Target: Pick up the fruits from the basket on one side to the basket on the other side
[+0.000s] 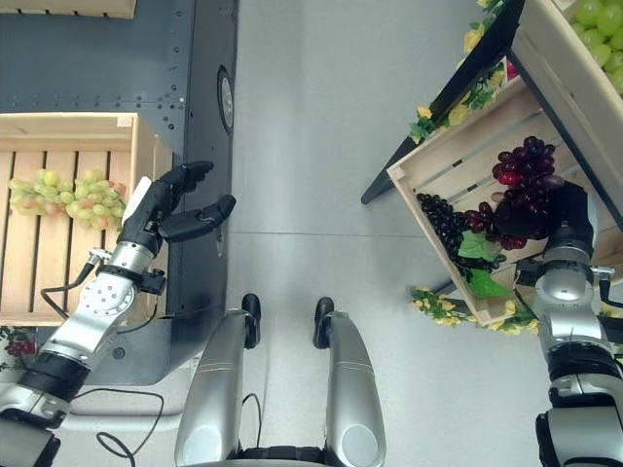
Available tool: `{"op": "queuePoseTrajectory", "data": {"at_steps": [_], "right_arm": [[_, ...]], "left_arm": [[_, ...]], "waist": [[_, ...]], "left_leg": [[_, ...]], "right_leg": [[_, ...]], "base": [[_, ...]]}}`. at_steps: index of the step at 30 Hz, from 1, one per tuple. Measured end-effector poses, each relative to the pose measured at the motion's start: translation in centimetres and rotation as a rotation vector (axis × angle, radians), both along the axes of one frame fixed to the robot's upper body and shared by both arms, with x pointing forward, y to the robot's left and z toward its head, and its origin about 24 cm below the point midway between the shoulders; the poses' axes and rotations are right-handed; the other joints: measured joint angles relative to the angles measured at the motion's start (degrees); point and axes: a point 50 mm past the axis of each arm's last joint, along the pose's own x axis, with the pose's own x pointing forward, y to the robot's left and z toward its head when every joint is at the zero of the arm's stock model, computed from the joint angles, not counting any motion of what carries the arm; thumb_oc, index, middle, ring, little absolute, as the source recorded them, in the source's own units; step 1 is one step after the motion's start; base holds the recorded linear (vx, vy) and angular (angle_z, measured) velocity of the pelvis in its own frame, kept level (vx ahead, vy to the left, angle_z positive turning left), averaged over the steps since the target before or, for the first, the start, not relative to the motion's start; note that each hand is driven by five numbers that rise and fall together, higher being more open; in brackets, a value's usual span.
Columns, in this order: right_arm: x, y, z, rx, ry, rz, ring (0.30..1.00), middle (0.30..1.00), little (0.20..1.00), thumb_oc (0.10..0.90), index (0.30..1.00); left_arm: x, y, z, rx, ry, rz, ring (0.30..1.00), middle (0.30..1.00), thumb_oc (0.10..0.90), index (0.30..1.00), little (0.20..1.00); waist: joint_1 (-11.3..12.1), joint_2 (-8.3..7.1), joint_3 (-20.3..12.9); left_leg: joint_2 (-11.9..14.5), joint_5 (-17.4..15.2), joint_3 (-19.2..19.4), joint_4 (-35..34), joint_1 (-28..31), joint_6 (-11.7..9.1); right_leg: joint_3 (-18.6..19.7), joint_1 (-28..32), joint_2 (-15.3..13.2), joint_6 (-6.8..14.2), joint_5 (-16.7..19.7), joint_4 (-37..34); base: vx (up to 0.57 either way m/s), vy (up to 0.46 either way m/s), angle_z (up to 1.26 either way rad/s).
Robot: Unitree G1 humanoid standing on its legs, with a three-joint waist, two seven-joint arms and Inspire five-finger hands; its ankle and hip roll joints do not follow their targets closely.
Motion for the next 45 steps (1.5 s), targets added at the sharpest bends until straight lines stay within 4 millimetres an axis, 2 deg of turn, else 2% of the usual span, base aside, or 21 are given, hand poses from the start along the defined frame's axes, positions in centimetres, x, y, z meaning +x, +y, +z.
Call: {"op": "queuePoseTrajectory", "data": {"at_steps": [8, 10, 19, 23, 35, 39, 42, 45], "right_arm": [[-0.5, -1.4, -0.6, 0.053, 0.060, -0.078, 0.300, 0.300, 0.300, 0.400, 0.300], [-0.6, -1.9, -0.9, 0.069, 0.082, -0.113, 0.900, 0.900, 0.900, 0.800, 0.900], [-1.1, -3.3, -1.4, 0.123, 0.172, -0.222, 0.900, 0.900, 0.900, 0.800, 0.900], [-1.2, -3.8, -0.9, 0.139, 0.187, -0.259, 0.900, 0.900, 0.900, 0.800, 0.900], [-0.6, -3.9, -0.2, 0.126, 0.216, -0.293, 0.900, 0.900, 0.900, 0.800, 0.900], [-0.3, -3.5, 0.2, 0.113, 0.199, -0.271, 0.900, 0.900, 0.900, 0.800, 0.900], [0.7, -2.2, 1.4, 0.058, 0.133, -0.182, 0.900, 0.900, 0.900, 0.800, 0.900], [1.1, -0.7, 1.4, -0.031, 0.120, -0.086, 0.900, 0.900, 0.900, 0.800, 0.900]], "left_arm": [[0.3, -1.2, 0.7, 0.019, -0.010, -0.067, 0.900, 0.900, 0.800, 0.900, 0.900], [0.2, -1.2, 0.6, 0.037, 0.002, -0.076, 0.900, 0.900, 0.800, 0.900, 0.900], [0.3, -1.1, 0.9, 0.037, -0.011, -0.064, 0.900, 0.900, 0.800, 0.900, 0.900], [0.3, -1.1, 0.9, 0.035, -0.014, -0.059, 0.900, 0.900, 0.800, 0.900, 0.900], [0.4, -1.0, 1.1, 0.034, -0.026, -0.047, 0.900, 0.900, 0.800, 0.900, 0.900], [0.5, -1.5, 1.1, 0.037, -0.030, -0.054, 0.900, 0.900, 0.800, 0.900, 0.900], [0.4, -1.6, 1.1, 0.036, -0.043, -0.052, 0.900, 0.900, 0.800, 0.900, 0.900], [0.2, -1.7, 1.6, 0.017, -0.121, -0.024, 0.900, 0.900, 0.800, 0.900, 0.900]], "waist": [[-0.2, 0.05, 0.0], [-0.2, 0.05, 0.0], [-0.1, 0.41, -0.2], [-0.2, 0.53, -0.3], [0.1, 0.58, -0.3], [0.2, 0.60, -0.3], [-0.1, 0.61, -0.3], [-0.1, 0.61, -0.3]], "left_leg": [[0.3, -0.7, -0.8, 2.1, -2.8, -0.1], [0.3, -0.7, -0.8, 2.1, -2.9, -0.1], [0.3, -0.7, -0.8, 1.8, -2.9, -0.1], [0.3, -0.7, -0.8, 1.4, -2.9, 0.0], [0.2, -0.6, -0.2, 0.2, -0.9, -0.1], [0.2, -0.6, 0.2, 0.1, -0.7, -0.1], [0.2, -0.6, 0.6, -0.2, -0.4, -0.1], [-0.1, -0.3, 0.6, -0.9, 0.1, -0.4]], "right_leg": [[-0.7, -2.1, 0.1, 0.0, -0.4, 1.2], [-0.7, -2.2, 0.1, -0.1, -0.5, 1.4], [-0.7, -2.2, 0.1, -0.2, -0.5, 1.1], [-0.7, -2.2, 0.1, -0.1, -0.4, 0.6], [-0.4, -0.8, 0.0, -0.1, -0.4, 0.2], [-0.1, -0.8, 0.0, -0.1, -0.4, 0.1], [0.1, -0.8, -0.1, -0.1, -0.4, 0.1], [0.1, -0.5, -0.4, -0.2, -0.5, 0.1]], "base": [[0.00, -0.022, 0.02], [0.00, 0.016, 0.00], [-0.01, 0.024, 0.00], [0.00, 0.025, 0.00], [0.00, 0.003, 0.00], [0.01, 0.035, -0.04], [0.02, 0.038, -0.04], [0.01, -0.001, 0.01]]}}
